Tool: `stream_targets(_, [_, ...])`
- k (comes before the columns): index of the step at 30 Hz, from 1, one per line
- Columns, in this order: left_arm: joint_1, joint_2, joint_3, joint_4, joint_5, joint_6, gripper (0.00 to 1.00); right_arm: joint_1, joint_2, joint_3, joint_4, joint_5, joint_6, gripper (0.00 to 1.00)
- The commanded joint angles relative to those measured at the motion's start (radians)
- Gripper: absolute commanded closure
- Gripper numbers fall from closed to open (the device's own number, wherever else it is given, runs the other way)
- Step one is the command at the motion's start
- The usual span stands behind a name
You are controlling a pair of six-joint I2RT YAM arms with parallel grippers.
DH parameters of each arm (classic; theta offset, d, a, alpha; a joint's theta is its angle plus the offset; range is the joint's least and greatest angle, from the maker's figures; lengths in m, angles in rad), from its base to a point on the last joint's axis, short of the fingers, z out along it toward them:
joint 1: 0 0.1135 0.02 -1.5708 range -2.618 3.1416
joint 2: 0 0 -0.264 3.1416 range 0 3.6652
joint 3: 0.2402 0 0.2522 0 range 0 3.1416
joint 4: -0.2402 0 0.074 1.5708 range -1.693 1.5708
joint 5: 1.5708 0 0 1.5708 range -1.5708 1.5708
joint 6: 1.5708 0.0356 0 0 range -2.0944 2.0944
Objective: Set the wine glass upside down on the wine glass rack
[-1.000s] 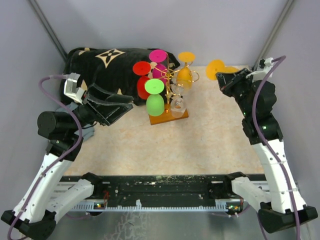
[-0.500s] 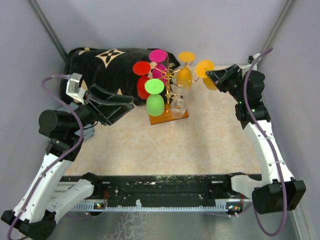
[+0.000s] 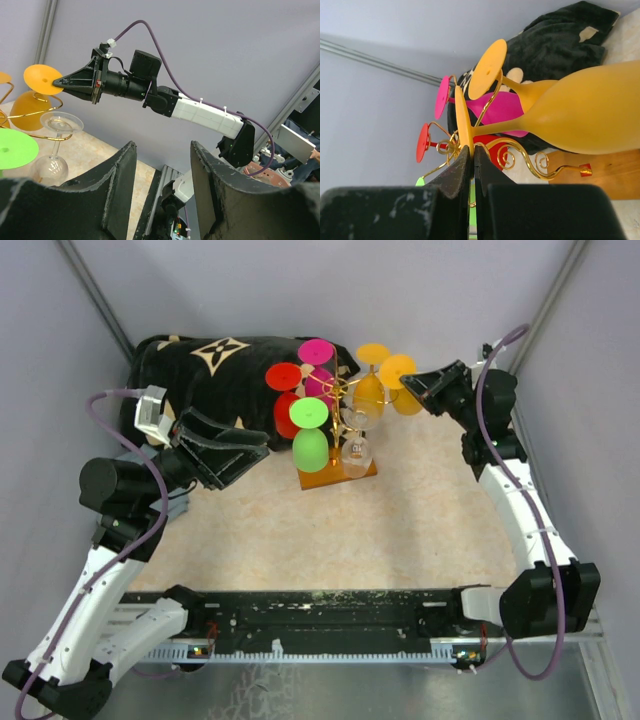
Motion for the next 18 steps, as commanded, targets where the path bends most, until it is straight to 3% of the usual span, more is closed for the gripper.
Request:
stream_targets(1, [0.003,0.0,0.01,0.003,-0.01,0.02,0.47,-0.008,0.015,0.074,0.105,-0.061,0.023,1.0])
stream_targets(18, [0.003,0.011,0.003,0.018,-0.009,0.004,0.47,-0.008,0.067,0.117,0.095,-0.206,0.04,1.0])
